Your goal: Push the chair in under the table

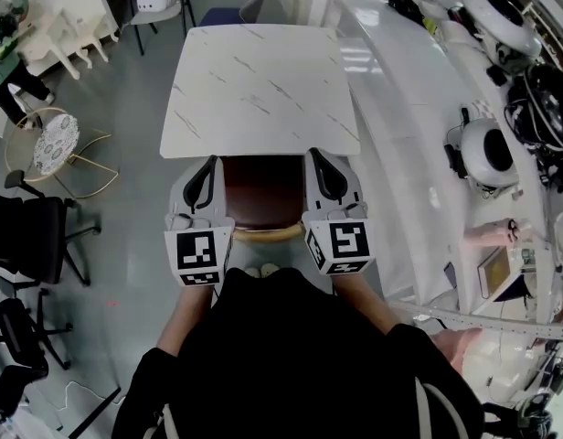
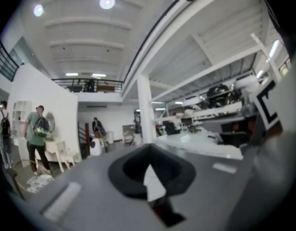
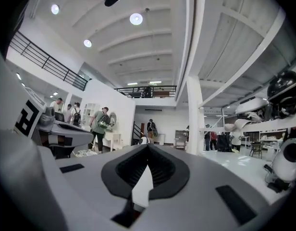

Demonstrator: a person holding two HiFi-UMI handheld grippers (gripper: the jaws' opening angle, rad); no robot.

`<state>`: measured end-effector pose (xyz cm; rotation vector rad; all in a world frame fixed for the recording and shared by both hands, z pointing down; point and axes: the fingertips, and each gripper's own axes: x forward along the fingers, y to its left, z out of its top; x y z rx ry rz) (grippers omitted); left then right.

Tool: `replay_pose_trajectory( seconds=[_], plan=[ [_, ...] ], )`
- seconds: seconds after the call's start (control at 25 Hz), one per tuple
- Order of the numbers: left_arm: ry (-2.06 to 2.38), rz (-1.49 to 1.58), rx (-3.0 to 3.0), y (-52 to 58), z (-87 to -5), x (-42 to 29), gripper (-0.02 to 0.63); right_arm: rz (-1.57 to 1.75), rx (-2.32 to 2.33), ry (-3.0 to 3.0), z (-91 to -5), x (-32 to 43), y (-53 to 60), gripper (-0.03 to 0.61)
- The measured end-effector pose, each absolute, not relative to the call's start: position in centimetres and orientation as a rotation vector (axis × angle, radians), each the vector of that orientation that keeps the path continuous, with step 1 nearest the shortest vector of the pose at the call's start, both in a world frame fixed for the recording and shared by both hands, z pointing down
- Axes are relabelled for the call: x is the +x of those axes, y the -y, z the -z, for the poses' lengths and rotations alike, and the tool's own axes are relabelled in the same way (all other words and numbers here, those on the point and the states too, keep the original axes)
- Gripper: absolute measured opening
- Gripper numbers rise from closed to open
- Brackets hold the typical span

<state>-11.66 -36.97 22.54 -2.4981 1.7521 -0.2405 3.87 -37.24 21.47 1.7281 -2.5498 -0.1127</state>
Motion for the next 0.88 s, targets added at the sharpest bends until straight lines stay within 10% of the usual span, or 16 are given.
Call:
replay_pose_trajectory(
  seconds=[0.88],
  plan=[
    [-1.703,0.255,-2.495,34.8,-22.3,-10.2,0.008,0.140,1.675,2.596,-21.2,3.2,35.1,0.020]
  ],
)
